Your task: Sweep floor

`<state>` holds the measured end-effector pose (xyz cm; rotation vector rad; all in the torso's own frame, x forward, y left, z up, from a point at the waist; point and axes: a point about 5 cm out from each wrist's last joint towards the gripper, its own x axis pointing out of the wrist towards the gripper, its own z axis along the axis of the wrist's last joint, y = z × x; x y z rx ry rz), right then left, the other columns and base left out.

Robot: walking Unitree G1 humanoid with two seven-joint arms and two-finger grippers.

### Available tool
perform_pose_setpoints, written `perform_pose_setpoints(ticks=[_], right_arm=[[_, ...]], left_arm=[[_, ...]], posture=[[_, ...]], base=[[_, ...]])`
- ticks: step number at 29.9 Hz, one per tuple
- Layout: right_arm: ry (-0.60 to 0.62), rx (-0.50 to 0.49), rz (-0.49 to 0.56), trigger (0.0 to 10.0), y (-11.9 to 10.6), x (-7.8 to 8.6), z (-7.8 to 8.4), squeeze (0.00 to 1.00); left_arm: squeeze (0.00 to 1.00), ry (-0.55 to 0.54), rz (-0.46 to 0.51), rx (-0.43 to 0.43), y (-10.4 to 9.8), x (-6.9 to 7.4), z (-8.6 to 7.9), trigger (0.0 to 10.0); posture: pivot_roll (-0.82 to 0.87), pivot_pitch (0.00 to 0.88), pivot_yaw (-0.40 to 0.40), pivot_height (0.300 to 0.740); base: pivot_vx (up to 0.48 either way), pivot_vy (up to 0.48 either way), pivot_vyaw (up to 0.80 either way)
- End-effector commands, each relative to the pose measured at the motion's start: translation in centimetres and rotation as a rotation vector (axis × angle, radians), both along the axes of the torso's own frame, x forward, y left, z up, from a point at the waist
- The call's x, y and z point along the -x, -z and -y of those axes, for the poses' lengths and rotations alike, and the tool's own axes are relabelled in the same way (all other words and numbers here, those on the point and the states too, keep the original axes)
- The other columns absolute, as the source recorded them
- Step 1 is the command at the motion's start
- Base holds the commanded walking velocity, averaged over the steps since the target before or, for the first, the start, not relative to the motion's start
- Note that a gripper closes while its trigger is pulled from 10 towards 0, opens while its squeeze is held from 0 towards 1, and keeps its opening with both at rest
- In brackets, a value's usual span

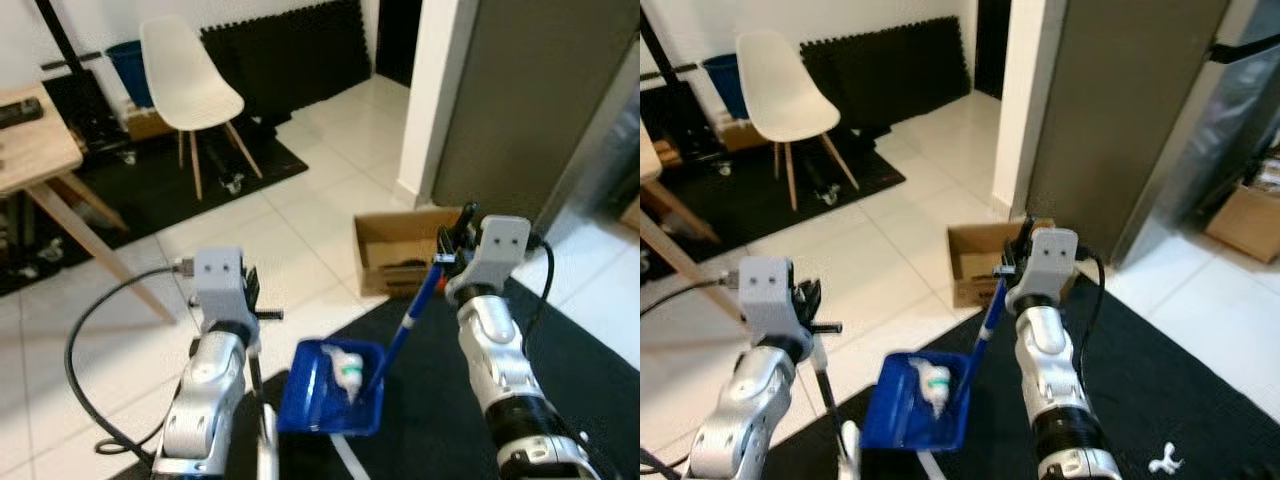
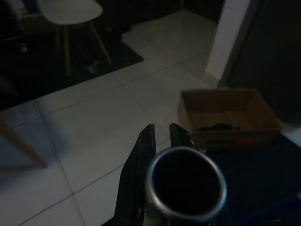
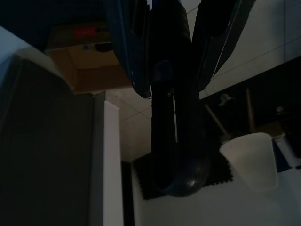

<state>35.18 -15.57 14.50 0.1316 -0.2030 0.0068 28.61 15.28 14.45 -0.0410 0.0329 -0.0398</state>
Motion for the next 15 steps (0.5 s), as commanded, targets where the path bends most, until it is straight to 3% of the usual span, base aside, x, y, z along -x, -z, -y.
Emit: perform_pose_setpoints(ticks=[1, 15], right_arm=[[0.002, -0.014, 0.030, 10.0, -0.63, -0.07, -0.03, 0.00], [0.022, -0.014, 0.029, 10.0, -0.73, -0.21, 0.52, 0.00]], left_arm=[[0.00, -0.008, 0.013, -0.010, -0.22, 0.13, -0.25, 10.0], [0.00, -0.006, 0.011, -0.010, -0.19, 0.12, -0.26, 10.0]], posture=[[0.04, 0.072, 0.015, 0.740], [0.05, 0.071, 0.017, 0.740]], base=[[0.480, 0.000, -0.80], [0.480, 0.000, -0.80]])
